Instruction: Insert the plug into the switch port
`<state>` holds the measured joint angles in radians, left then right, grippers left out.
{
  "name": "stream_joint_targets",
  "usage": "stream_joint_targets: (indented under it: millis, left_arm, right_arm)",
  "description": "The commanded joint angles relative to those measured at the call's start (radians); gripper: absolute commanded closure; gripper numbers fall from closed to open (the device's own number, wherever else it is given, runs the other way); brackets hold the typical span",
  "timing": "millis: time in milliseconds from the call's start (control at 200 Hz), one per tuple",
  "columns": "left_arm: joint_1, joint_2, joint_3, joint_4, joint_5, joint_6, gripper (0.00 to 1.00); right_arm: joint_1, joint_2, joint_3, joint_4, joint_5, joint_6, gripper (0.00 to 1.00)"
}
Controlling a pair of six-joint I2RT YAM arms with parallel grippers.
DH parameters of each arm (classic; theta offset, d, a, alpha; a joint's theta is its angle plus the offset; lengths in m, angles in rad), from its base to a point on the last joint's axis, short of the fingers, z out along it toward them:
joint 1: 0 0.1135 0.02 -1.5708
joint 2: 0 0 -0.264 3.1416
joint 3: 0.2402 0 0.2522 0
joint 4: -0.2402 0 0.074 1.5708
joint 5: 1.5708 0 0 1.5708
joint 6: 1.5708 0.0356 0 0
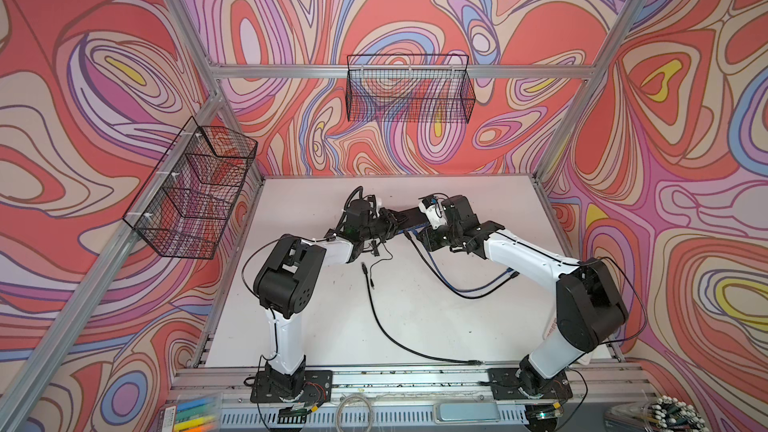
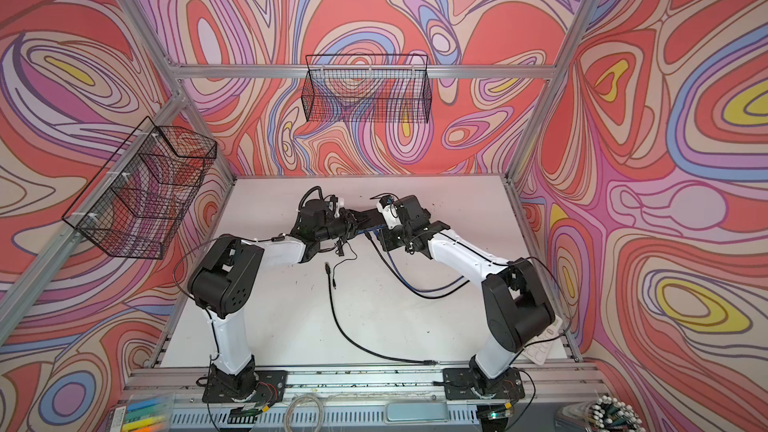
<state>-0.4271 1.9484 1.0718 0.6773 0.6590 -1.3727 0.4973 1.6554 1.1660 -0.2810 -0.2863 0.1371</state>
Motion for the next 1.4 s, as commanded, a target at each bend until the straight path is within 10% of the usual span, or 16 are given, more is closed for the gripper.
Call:
stream_joint_targets:
  millis: [0,356,1397]
  left_arm:
    - [-0.037,-0.028,0.025,-0.028,0.118,-0.005,0.95]
    - [-0.071,-0.079,0.028,-0.220,0.229,0.105,0.95]
    - [-0.211,-0.076,-0.020,0.089,0.369,-0.161,0.95]
  right_arm:
    - [0.001,0.020,0.050,0.152,0.004,0.015,1.00]
    - [0.003,0.024,0.137,0.170,0.024,-0.021,1.00]
    - [0.007,0.110,0.187,0.367,0.047,0.008,1.00]
